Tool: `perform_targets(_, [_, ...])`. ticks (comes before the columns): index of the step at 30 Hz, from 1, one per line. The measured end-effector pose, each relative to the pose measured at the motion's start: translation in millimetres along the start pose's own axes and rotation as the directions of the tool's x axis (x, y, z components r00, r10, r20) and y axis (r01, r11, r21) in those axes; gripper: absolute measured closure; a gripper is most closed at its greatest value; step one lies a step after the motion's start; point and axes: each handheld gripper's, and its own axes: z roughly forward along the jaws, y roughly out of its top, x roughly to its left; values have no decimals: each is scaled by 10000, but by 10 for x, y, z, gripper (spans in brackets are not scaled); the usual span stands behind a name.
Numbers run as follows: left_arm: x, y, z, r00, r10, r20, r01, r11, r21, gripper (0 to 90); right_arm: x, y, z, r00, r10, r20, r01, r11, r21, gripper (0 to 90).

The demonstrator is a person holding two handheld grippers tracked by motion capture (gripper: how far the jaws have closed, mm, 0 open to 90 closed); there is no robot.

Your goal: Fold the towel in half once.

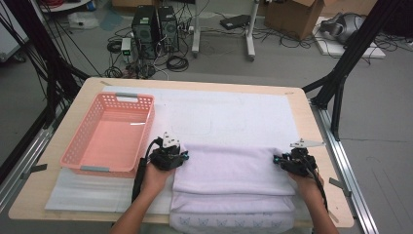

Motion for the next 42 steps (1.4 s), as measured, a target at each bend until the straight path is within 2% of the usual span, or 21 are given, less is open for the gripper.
perform_targets(1, [-9,0,1,10000,-38,-34,38,10000,10,843,13,0,-3,9999,108,-5,-108,9999,35,838])
perform_targets(2, [1,1,0,9999,-171,10,171,9999,7,847,3,-3,-4,9999,158,-68,-158,9999,6,845])
perform_targets(4, [39,4,-6,9974,-694,206,695,9976,-33,853,-22,-14,-11,9994,261,-233,-263,9996,-107,855])
perform_targets(5, [50,8,-13,9963,-842,144,845,9963,-186,855,-29,-14,-19,9995,207,-245,-212,9996,-211,857])
perform_targets(7, [82,48,-47,9951,-969,182,978,9933,-617,857,-37,7,-56,9999,-76,-90,70,9980,-621,860])
perform_targets(10, [129,190,-85,9953,-937,232,957,9894,-1094,859,-89,76,-102,9999,-101,-38,96,9929,-1187,860])
perform_targets(16, [326,514,-24,9933,-1150,99,1149,9769,-1803,859,-241,365,-74,9997,-159,174,186,9849,-1722,861])
perform_targets(18, [373,616,34,9966,-805,-183,767,9849,-1554,858,-299,487,-37,9994,-218,265,261,9843,-1748,860])
perform_targets(21, [456,724,116,9972,-667,-327,600,9830,-1735,858,-368,658,44,9980,-419,475,492,9851,-1646,859])
perform_targets(24, [543,819,200,9958,-821,-406,743,9834,-1653,858,-436,806,116,9974,-413,594,509,9838,-1721,860])
perform_targets(26, [593,885,239,9944,-982,-395,897,9801,-1768,858,-467,886,154,9963,-430,751,561,9817,-1819,859])
perform_targets(28, [632,969,269,9943,-977,-417,893,9812,-1711,858,-512,955,190,9959,-291,860,452,9804,-1920,859])
perform_targets(29, [645,1002,281,9942,-993,-415,898,9778,-1895,858,-531,985,205,9958,-245,883,411,9806,-1919,859])
perform_targets(31, [680,1092,307,9947,-967,-344,891,9800,-1782,858,-573,1048,240,9942,-182,1057,383,9808,-1911,859])
perform_targets(34, [724,1185,340,9929,-1142,-327,1054,9741,-2001,858,-630,1127,281,9933,56,1154,175,9800,-1980,859])
perform_targets(37, [749,1240,373,9923,-1164,-430,1050,9723,-2088,858,-658,1201,315,9922,235,1223,37,9760,-2180,859])
perform_targets(39, [773,1242,387,9918,-1206,-418,1080,9675,-2288,858,-676,1226,339,9914,316,1269,-12,9726,-2327,859])
perform_targets(42, [806,1216,420,9898,-1375,-376,1260,9675,-2193,857,-686,1255,387,9906,449,1295,-134,9720,-2345,859])
